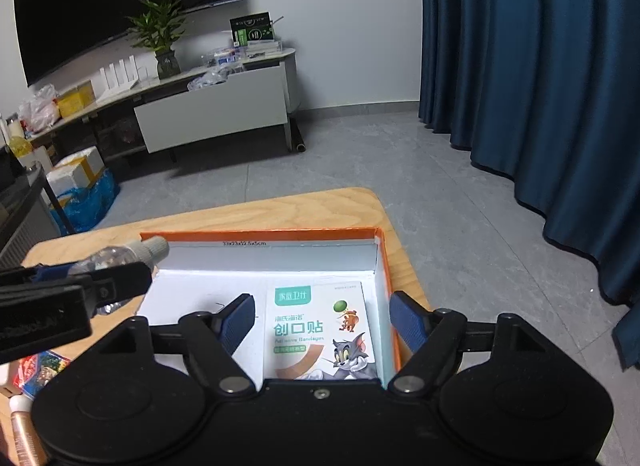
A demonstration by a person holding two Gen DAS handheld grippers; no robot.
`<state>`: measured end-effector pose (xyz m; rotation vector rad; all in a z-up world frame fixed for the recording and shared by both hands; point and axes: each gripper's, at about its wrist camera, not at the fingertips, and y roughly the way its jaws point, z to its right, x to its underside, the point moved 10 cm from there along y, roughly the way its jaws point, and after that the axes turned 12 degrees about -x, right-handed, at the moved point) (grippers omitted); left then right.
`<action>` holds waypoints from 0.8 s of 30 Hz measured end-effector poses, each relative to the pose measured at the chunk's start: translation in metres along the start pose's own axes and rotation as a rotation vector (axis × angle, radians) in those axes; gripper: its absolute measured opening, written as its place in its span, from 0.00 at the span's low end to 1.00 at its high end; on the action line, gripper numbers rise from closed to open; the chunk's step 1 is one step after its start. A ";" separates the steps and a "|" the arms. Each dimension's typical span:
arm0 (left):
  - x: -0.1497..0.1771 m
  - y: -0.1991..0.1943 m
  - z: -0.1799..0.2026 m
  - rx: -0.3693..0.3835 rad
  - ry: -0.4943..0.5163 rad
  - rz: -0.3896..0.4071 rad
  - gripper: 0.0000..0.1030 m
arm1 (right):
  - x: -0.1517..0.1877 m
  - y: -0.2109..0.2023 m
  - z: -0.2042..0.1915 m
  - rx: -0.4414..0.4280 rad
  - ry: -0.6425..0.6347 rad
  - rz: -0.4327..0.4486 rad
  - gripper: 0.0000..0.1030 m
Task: Organize rigid objects
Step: 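Lower and release the glass bottle and bandage box into the white box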
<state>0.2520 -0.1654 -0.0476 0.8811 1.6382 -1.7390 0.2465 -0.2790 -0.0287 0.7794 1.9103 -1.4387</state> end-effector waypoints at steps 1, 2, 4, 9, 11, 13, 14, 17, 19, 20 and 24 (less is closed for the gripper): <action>0.001 0.001 0.000 0.000 0.000 -0.002 0.49 | 0.000 -0.004 0.002 0.007 0.003 0.007 0.86; 0.002 0.002 0.000 0.000 0.001 -0.005 0.49 | 0.000 -0.010 0.005 0.017 0.006 0.015 0.86; 0.003 0.005 0.002 -0.001 0.003 -0.012 0.49 | 0.000 -0.020 0.007 0.021 0.005 0.030 0.86; 0.008 0.014 0.014 0.005 0.016 -0.028 0.49 | 0.002 -0.040 0.011 0.033 0.032 0.051 0.86; 0.011 0.019 0.019 0.015 0.025 -0.033 0.49 | 0.001 -0.045 0.009 0.034 0.035 0.056 0.86; 0.013 0.020 0.023 0.020 0.033 -0.058 0.60 | 0.000 -0.049 0.007 0.038 0.032 0.056 0.86; 0.013 0.018 0.025 0.019 0.033 -0.060 0.66 | 0.000 -0.052 0.006 0.037 0.030 0.060 0.86; 0.010 0.003 0.025 0.024 0.037 -0.037 0.85 | -0.002 -0.061 0.001 0.036 0.022 0.068 0.86; 0.010 -0.007 0.023 0.018 0.050 -0.045 0.87 | -0.002 -0.066 -0.002 0.031 0.033 0.076 0.86; 0.010 -0.012 0.022 0.012 0.054 -0.047 0.88 | -0.002 -0.069 -0.004 0.025 0.042 0.078 0.86; 0.014 -0.033 0.010 -0.012 0.045 -0.064 0.94 | 0.000 -0.082 -0.015 0.013 0.046 0.090 0.86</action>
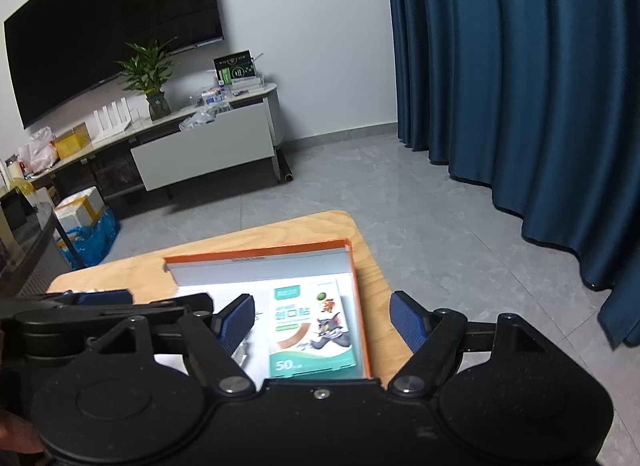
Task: Organize rigid objects
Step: 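Lower and release the glass bottle and bandage box into the white box, then move both tools back toward the black charger and bronze bottle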
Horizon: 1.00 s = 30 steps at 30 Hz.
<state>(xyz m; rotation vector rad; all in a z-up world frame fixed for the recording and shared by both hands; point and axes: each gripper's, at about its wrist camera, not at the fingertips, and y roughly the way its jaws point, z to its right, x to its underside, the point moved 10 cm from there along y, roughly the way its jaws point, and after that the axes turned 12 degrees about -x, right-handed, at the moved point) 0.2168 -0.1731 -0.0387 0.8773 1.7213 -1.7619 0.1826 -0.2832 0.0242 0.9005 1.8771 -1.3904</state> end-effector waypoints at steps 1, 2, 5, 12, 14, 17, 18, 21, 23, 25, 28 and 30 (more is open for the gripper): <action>0.002 -0.005 -0.003 -0.005 0.001 -0.004 0.95 | 0.001 -0.003 -0.003 -0.007 -0.002 -0.004 0.87; 0.005 -0.010 -0.006 -0.009 0.001 -0.006 0.95 | 0.003 -0.006 -0.006 -0.011 -0.007 -0.008 0.87; 0.012 -0.022 -0.016 -0.029 0.001 -0.014 0.96 | 0.009 -0.013 -0.018 -0.021 -0.023 -0.018 0.87; 0.027 -0.041 -0.046 -0.069 -0.039 -0.034 0.96 | 0.030 -0.023 -0.052 -0.065 -0.046 -0.047 0.87; 0.030 -0.046 -0.055 -0.085 -0.051 -0.029 0.97 | 0.034 -0.024 -0.062 -0.077 -0.057 -0.053 0.87; 0.034 -0.051 -0.066 -0.094 -0.066 -0.029 0.97 | 0.038 -0.025 -0.075 -0.095 -0.074 -0.059 0.87; 0.035 -0.053 -0.070 -0.098 -0.071 -0.026 0.97 | 0.040 -0.025 -0.079 -0.099 -0.079 -0.061 0.87; 0.042 -0.057 -0.083 -0.112 -0.094 -0.028 0.97 | 0.046 -0.022 -0.092 -0.119 -0.090 -0.074 0.88; 0.046 -0.059 -0.090 -0.114 -0.109 -0.032 0.97 | 0.050 -0.019 -0.099 -0.130 -0.101 -0.086 0.88; 0.049 -0.062 -0.097 -0.119 -0.115 -0.031 0.97 | 0.056 -0.017 -0.108 -0.146 -0.114 -0.099 0.88; 0.055 -0.066 -0.108 -0.140 -0.121 -0.027 0.97 | 0.062 -0.014 -0.119 -0.166 -0.131 -0.112 0.88; 0.058 -0.067 -0.115 -0.145 -0.135 -0.031 0.97 | 0.066 -0.012 -0.126 -0.176 -0.138 -0.120 0.88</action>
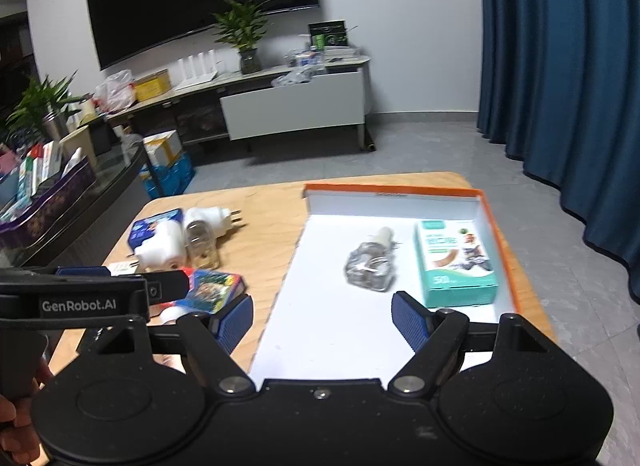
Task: Organize rigid objects
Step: 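Move both tools back toward the black charger and bronze bottle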
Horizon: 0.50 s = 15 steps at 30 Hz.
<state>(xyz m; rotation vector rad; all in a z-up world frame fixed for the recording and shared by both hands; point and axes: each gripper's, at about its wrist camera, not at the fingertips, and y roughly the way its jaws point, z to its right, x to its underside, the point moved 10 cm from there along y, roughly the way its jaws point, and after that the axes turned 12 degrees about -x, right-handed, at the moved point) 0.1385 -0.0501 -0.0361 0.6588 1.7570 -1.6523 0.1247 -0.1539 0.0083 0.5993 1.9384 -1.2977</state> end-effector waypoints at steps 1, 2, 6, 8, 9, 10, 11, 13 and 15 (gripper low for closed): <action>0.002 0.000 -0.004 -0.003 -0.004 -0.003 0.97 | 0.001 0.002 -0.003 -0.007 -0.002 -0.004 0.88; 0.003 0.000 -0.007 -0.006 -0.007 -0.006 0.97 | 0.002 0.004 -0.005 -0.013 -0.005 -0.008 0.88; 0.007 0.001 -0.018 -0.019 -0.014 -0.009 0.97 | 0.006 0.012 -0.017 -0.032 -0.021 -0.021 0.88; 0.008 0.000 -0.023 -0.026 -0.018 -0.009 0.97 | 0.007 0.015 -0.022 -0.043 -0.026 -0.025 0.88; 0.009 -0.001 -0.026 -0.029 -0.019 -0.008 0.97 | 0.008 0.016 -0.024 -0.047 -0.029 -0.027 0.88; 0.009 -0.001 -0.028 -0.032 -0.020 -0.006 0.97 | 0.008 0.016 -0.026 -0.051 -0.030 -0.028 0.88; 0.009 -0.002 -0.030 -0.036 -0.021 -0.005 0.97 | 0.008 0.017 -0.027 -0.054 -0.032 -0.030 0.88; 0.009 -0.002 -0.034 -0.040 -0.024 -0.004 0.97 | 0.009 0.019 -0.031 -0.062 -0.034 -0.032 0.88; 0.010 -0.002 -0.037 -0.042 -0.030 -0.008 0.97 | 0.010 0.021 -0.033 -0.071 -0.035 -0.036 0.88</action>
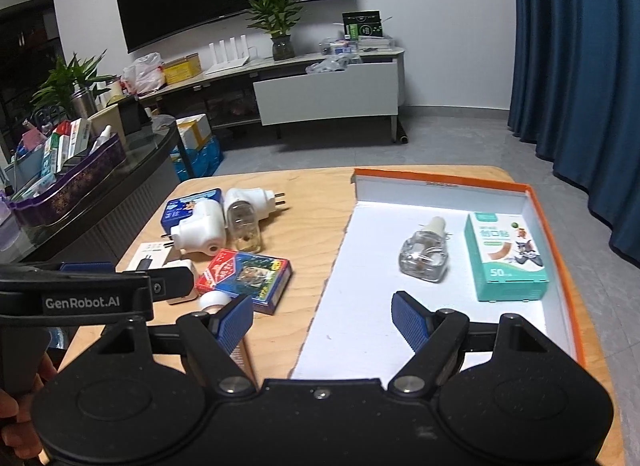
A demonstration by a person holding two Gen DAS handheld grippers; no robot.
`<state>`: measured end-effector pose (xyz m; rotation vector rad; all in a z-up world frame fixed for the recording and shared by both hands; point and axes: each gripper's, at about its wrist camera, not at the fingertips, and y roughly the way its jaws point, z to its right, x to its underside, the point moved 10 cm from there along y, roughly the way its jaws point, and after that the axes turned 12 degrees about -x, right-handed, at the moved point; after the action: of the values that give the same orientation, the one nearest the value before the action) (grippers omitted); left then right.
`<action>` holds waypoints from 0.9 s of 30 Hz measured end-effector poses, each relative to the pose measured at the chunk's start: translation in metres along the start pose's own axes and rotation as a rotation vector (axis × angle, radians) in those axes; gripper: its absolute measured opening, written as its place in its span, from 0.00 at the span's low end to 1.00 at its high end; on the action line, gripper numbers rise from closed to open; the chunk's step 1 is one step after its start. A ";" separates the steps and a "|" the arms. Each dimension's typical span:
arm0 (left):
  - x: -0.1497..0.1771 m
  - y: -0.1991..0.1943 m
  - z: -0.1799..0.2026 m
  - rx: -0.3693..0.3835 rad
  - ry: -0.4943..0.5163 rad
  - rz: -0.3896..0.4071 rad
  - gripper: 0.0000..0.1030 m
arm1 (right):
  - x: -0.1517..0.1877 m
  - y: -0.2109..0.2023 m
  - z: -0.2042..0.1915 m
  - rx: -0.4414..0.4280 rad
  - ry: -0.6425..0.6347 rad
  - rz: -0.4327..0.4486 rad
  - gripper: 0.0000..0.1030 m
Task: Organize rigid objects
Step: 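Move both tools back toward the black charger and bronze bottle, then grasp the black charger with the left gripper while the right grasps the bronze bottle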
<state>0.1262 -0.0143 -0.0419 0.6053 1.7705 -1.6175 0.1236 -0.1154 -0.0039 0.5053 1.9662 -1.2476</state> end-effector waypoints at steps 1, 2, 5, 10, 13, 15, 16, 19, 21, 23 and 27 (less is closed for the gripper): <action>0.001 0.000 -0.002 -0.001 -0.003 -0.003 0.97 | 0.001 0.002 -0.002 -0.005 0.000 -0.002 0.88; 0.001 0.000 -0.004 -0.003 -0.005 -0.004 0.97 | 0.001 0.003 -0.003 -0.011 0.000 -0.004 0.88; 0.003 -0.001 -0.012 -0.005 -0.005 -0.004 0.97 | 0.004 0.007 -0.009 -0.031 -0.003 -0.016 0.88; 0.011 -0.002 -0.036 -0.026 -0.018 0.001 0.98 | 0.014 0.018 -0.022 -0.063 -0.026 -0.051 0.88; 0.018 -0.001 -0.056 -0.039 -0.042 -0.010 0.98 | 0.022 0.025 -0.030 -0.090 -0.036 -0.075 0.88; 0.025 0.001 -0.069 -0.067 -0.045 -0.015 0.98 | 0.027 0.030 -0.035 -0.101 -0.045 -0.092 0.88; 0.029 0.002 -0.075 -0.078 -0.045 -0.021 0.98 | 0.029 0.032 -0.038 -0.107 -0.049 -0.099 0.88; 0.041 0.006 -0.094 -0.105 -0.061 -0.043 0.98 | 0.034 0.037 -0.044 -0.119 -0.059 -0.116 0.88; 0.047 0.011 -0.102 -0.113 -0.079 -0.062 0.98 | 0.036 0.041 -0.046 -0.124 -0.060 -0.126 0.88; 0.049 0.015 -0.105 -0.116 -0.086 -0.070 0.97 | 0.038 0.045 -0.048 -0.127 -0.063 -0.136 0.88; 0.049 0.022 -0.098 -0.118 -0.037 -0.047 0.89 | 0.042 0.052 -0.052 -0.133 -0.075 -0.153 0.87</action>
<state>0.0934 0.0807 -0.0909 0.4788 1.8502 -1.5327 0.1115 -0.0475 -0.0539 0.2422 2.0387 -1.1994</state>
